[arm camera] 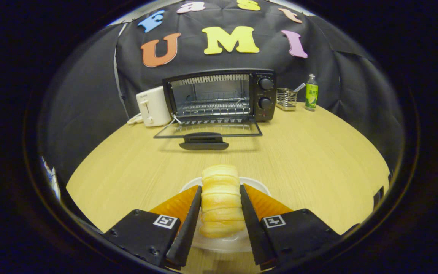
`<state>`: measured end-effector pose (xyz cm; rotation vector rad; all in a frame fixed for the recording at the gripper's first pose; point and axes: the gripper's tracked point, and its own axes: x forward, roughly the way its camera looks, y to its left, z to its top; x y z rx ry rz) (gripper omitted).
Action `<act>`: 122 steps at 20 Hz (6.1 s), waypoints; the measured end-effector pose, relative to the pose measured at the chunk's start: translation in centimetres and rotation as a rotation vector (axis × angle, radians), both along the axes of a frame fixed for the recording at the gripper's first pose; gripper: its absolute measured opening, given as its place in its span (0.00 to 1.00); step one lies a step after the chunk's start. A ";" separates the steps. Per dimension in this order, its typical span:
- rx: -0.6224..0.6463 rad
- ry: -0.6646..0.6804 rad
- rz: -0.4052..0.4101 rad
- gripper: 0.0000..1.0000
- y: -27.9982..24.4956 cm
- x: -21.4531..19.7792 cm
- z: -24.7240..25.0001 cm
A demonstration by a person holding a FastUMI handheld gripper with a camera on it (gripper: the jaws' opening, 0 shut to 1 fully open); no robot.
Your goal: Open the toaster oven, put the food inside, and close the toaster oven door.
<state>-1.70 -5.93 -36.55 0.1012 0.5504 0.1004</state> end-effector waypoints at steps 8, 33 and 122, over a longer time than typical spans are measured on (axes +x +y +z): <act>0.297 -0.130 0.022 0.68 2.5 3.9 4.4; 0.634 -0.201 -0.058 0.68 3.6 32.4 5.3; -0.205 -0.373 -0.147 1.00 3.8 6.1 24.9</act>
